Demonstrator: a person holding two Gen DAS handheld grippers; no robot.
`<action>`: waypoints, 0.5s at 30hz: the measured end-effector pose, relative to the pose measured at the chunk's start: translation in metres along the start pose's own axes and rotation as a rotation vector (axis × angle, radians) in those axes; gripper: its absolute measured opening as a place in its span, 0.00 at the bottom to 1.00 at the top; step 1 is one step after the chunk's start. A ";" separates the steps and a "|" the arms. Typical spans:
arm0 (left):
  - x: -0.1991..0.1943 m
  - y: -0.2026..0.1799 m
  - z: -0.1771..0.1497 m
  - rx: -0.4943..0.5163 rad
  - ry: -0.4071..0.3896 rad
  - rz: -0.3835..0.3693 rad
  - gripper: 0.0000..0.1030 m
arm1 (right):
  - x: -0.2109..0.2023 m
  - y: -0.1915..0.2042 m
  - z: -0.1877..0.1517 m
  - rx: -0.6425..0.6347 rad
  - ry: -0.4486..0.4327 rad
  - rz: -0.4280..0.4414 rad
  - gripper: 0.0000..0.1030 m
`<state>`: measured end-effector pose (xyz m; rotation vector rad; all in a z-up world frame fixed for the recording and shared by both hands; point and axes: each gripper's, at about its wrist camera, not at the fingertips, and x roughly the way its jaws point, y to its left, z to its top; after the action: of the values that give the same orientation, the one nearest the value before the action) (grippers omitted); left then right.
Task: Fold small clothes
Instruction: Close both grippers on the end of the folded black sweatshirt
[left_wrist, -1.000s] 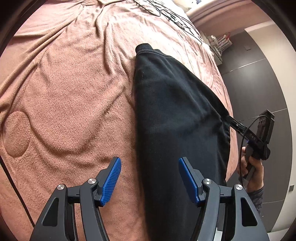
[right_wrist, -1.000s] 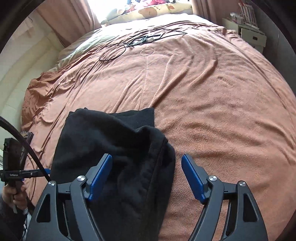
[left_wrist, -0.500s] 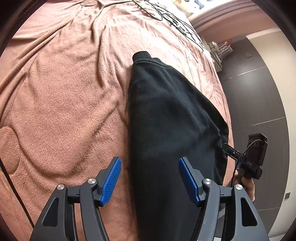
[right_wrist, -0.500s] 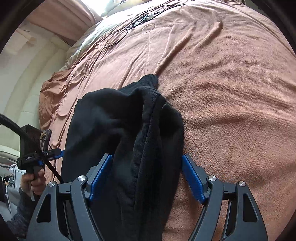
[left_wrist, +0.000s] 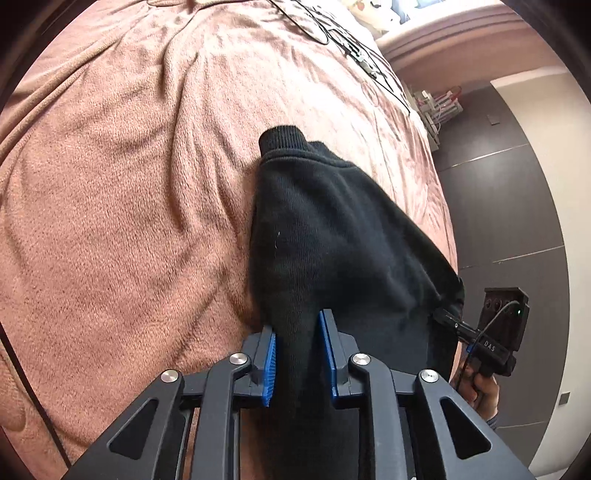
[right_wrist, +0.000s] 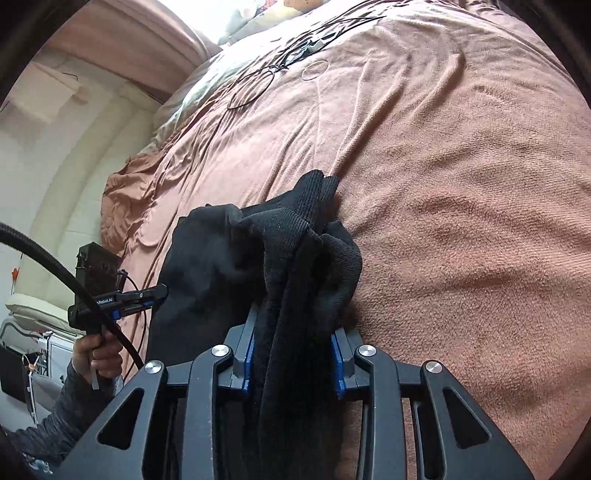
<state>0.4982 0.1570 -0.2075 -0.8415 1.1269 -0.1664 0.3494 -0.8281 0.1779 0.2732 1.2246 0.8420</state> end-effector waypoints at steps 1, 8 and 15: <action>-0.001 0.000 0.001 0.010 -0.004 -0.003 0.22 | 0.002 -0.006 -0.003 0.016 0.011 0.003 0.31; 0.011 0.002 0.011 0.010 0.018 -0.024 0.46 | 0.019 -0.035 0.000 0.119 0.020 0.118 0.49; 0.022 0.001 0.030 0.002 -0.011 -0.045 0.47 | 0.038 -0.030 0.012 0.057 0.034 0.112 0.48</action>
<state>0.5331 0.1618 -0.2192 -0.8656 1.0980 -0.2002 0.3757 -0.8192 0.1368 0.3773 1.2755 0.9128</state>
